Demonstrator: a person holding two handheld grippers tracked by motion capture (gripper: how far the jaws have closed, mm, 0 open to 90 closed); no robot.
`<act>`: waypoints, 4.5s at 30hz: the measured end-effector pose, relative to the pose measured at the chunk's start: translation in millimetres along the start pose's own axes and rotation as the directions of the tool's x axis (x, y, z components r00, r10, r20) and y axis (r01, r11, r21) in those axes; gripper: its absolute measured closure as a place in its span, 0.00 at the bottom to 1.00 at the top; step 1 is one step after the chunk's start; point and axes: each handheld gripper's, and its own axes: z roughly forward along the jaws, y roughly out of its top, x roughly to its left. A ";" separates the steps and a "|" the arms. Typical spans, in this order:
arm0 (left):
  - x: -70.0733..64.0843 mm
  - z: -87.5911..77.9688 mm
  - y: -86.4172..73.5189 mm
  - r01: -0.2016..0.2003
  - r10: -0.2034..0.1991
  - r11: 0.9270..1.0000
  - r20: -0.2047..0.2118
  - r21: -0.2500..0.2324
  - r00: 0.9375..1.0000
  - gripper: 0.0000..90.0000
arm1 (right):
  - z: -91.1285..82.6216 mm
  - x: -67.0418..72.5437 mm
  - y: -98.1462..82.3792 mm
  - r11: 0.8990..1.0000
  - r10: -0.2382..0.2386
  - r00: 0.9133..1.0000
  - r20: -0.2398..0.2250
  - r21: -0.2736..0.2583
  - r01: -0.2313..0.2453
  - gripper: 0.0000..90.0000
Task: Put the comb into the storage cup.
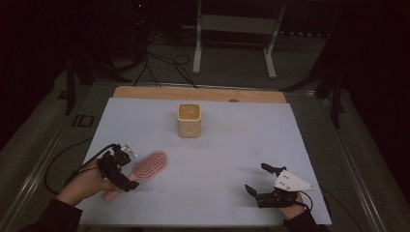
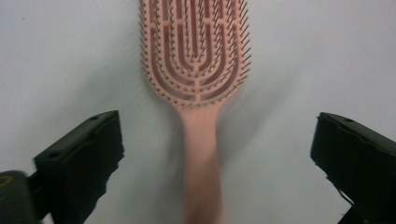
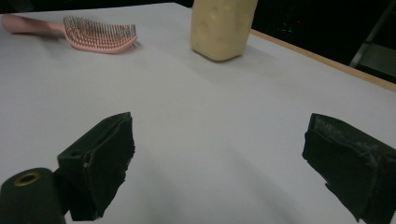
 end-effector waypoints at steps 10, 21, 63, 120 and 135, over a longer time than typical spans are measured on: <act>12.7 13.6 -6.6 0.025 -0.026 0.999 0.010 0.022 1.000 0.15 | -1.0 1.0 0.9 1.000 -0.004 1.000 0.001 -0.005 0.004 0.09; 11.6 26.0 -1.4 0.008 -0.008 0.997 0.006 0.072 1.000 0.43 | -1.9 0.4 0.8 1.000 0.000 1.000 0.001 -0.007 0.000 0.09; 7.7 24.7 4.5 0.014 -0.017 0.999 0.059 0.050 0.998 0.78 | -2.3 0.0 1.0 1.000 -0.003 1.000 0.001 -0.009 0.003 0.09; -9.4 -67.1 118.6 -0.022 0.062 0.879 0.068 -0.476 0.996 0.78 | -1.9 -0.6 0.7 1.000 0.000 1.000 0.004 -0.010 0.000 0.09; -6.6 -77.6 153.9 0.002 0.026 0.805 0.038 -0.594 0.999 0.78 | -1.6 -0.4 0.5 1.000 0.002 1.000 0.001 -0.008 -0.002 0.09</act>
